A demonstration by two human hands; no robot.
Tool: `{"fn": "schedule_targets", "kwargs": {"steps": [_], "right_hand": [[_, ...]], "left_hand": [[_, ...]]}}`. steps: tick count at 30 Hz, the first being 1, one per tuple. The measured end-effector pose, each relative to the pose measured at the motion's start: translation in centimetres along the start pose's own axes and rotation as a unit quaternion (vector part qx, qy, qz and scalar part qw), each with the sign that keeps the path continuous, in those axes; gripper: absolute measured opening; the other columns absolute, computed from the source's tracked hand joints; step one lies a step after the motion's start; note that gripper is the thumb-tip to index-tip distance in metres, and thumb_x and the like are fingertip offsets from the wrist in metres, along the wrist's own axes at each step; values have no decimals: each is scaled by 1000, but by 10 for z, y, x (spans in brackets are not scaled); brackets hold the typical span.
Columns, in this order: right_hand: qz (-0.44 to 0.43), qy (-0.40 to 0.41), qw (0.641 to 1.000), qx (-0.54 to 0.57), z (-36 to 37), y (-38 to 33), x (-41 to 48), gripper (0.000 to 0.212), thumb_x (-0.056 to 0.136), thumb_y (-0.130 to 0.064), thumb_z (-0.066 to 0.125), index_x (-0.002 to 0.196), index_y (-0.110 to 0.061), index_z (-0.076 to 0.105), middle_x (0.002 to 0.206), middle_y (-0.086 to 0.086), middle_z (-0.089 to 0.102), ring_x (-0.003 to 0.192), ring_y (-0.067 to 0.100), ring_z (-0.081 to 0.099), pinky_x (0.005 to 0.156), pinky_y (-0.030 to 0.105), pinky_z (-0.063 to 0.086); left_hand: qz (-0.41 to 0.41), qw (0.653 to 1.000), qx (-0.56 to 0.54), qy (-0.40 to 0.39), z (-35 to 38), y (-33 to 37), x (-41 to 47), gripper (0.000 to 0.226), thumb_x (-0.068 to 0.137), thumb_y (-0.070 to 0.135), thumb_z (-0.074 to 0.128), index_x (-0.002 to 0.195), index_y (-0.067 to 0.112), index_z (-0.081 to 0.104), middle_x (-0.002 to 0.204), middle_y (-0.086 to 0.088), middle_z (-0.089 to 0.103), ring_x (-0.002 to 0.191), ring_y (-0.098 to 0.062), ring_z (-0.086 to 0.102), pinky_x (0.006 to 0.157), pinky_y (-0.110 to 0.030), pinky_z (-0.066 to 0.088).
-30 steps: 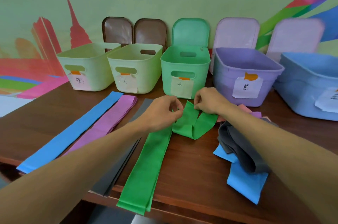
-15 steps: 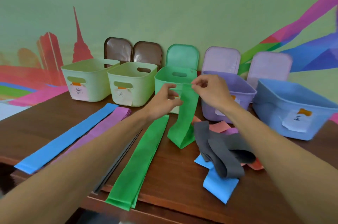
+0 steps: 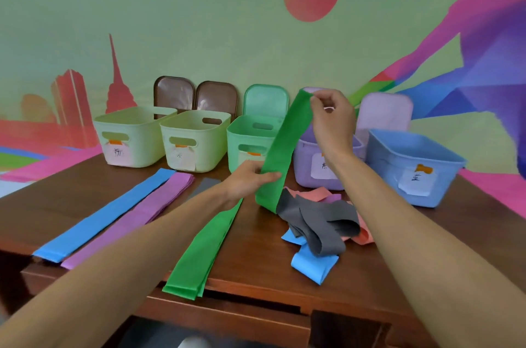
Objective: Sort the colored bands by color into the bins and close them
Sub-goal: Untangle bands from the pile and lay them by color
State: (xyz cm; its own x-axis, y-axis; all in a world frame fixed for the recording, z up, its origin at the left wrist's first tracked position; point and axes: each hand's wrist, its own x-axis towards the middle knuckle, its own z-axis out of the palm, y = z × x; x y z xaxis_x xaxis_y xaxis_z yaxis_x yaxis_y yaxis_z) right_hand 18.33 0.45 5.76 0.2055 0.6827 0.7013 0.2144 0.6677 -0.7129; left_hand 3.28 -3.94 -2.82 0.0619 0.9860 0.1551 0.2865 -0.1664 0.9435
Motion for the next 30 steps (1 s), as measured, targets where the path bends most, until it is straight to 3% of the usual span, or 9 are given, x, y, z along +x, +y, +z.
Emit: {"fn": "schedule_targets", "kwargs": {"steps": [4, 7, 9, 12, 16, 22, 25, 27, 30], "right_hand": [[-9, 26, 1000, -10, -7, -7, 1, 12, 91, -14, 56, 96, -11, 67, 80, -10, 59, 68, 8, 56, 67, 20, 43], [-1, 23, 1000, -17, -8, -5, -2, 8, 91, -17, 56, 91, -20, 63, 78, -14, 58, 73, 24, 65, 70, 35, 52], [6, 17, 1000, -16, -8, -5, -3, 9, 91, -16, 57, 89, -24, 61, 78, -14, 59, 64, 21, 67, 67, 43, 55], [32, 3, 999, -1, -6, -8, -4, 6, 92, -12, 57, 91, -16, 62, 84, -2, 64, 46, 8, 61, 62, 39, 57], [64, -4, 998, 11, 5, -9, -5, 7, 91, -11, 57, 93, -11, 63, 92, 11, 68, 45, 7, 61, 62, 35, 58], [110, -13, 993, 29, 40, -5, -12, 6, 90, -13, 60, 92, -14, 65, 89, 6, 70, 41, 3, 59, 55, 28, 56], [152, -17, 986, 58, 49, -2, -15, 7, 90, -10, 60, 94, -13, 65, 92, 9, 70, 41, 4, 60, 49, 20, 52], [190, -31, 978, 81, 52, 4, -17, 8, 90, -8, 61, 94, -14, 64, 99, 11, 68, 45, 7, 63, 51, 19, 53], [263, -61, 955, 124, 57, 14, -19, 11, 90, -2, 57, 90, -12, 62, 114, 17, 64, 53, 14, 67, 54, 20, 54]], "left_hand": [[30, 999, 3, 24, 2, 14, -12, 22, 92, 19, 60, 108, 7, 68, 94, -2, 72, 76, -7, 67, 65, -17, 53], [45, 998, 11, 51, -3, 28, -22, 21, 92, 24, 60, 102, 7, 68, 80, 0, 69, 65, -9, 63, 59, -21, 51], [50, 997, 7, 60, -8, 35, -32, 20, 92, 25, 60, 101, 9, 69, 77, 1, 69, 62, -9, 62, 56, -21, 51], [40, 997, 11, 69, -21, 38, -45, 18, 92, 26, 60, 102, 13, 68, 89, -3, 72, 70, -14, 67, 65, -26, 56], [-3, 997, 17, 82, -42, 33, -63, 26, 90, 31, 62, 105, 10, 66, 97, -11, 73, 86, -28, 71, 81, -43, 58], [-73, 997, -7, 13, -69, 22, -98, 37, 89, 32, 61, 112, 3, 64, 106, -15, 71, 95, -30, 69, 87, -42, 55], [-75, 996, -47, 22, -76, 12, -107, 30, 90, 26, 60, 108, 3, 65, 98, -10, 73, 83, -19, 71, 74, -30, 59], [-78, 996, -42, 26, -77, 10, -111, 26, 91, 26, 59, 105, 5, 66, 93, -4, 74, 76, -12, 71, 68, -22, 58], [-92, 995, -18, 28, -80, 6, -117, 27, 90, 30, 60, 105, 9, 66, 97, -4, 74, 82, -14, 72, 75, -26, 58]]}}
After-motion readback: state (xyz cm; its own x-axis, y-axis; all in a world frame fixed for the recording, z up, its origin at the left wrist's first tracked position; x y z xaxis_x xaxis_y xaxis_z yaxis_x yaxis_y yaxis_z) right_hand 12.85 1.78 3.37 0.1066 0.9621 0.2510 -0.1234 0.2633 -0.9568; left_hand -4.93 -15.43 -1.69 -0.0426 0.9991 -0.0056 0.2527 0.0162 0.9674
